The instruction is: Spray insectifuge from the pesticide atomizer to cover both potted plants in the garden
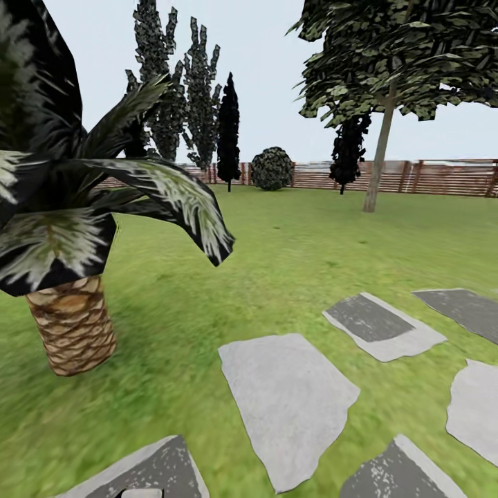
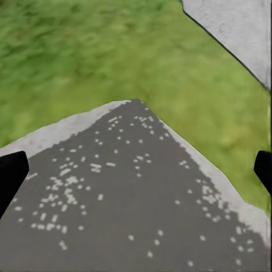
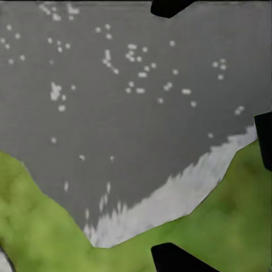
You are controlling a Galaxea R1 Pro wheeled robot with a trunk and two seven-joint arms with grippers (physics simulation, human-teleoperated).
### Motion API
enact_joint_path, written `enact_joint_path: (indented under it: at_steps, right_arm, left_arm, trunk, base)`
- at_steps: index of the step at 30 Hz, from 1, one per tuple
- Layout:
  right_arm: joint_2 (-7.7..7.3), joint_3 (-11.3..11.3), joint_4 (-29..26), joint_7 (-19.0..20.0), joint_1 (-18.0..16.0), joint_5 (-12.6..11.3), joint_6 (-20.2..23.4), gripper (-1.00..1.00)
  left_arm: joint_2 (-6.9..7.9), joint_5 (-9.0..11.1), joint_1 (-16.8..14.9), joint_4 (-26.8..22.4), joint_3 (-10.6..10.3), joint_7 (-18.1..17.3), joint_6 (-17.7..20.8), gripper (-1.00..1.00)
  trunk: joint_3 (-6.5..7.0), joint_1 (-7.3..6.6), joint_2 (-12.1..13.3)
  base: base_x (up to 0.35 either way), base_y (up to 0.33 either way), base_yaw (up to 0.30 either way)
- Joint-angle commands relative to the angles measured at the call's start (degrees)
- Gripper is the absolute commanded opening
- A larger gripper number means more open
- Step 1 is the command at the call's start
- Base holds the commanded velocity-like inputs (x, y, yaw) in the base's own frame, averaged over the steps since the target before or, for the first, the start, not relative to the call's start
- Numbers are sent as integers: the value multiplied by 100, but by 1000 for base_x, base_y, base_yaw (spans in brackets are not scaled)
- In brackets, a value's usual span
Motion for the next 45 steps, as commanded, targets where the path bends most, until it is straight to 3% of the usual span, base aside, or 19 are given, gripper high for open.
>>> enact_joint_path:
  at_steps: [1,28,45]
  right_arm:
    - [1,-1,-2,-3,-1,-6,-2,100]
    - [11,-9,-11,-15,-1,2,-10,100]
    - [23,-10,-9,-10,-1,-6,-2,100]
  left_arm:
    - [0,0,-2,1,0,3,-17,100]
    - [-1,0,-2,1,0,3,-17,100]
    - [-1,0,-2,1,0,3,-17,100]
  trunk:
    - [-5,2,-1]
    - [-35,2,-1]
    - [12,2,-1]
  base:
    - [272,-229,-160]
    - [272,-229,-14]
    - [261,-207,-243]
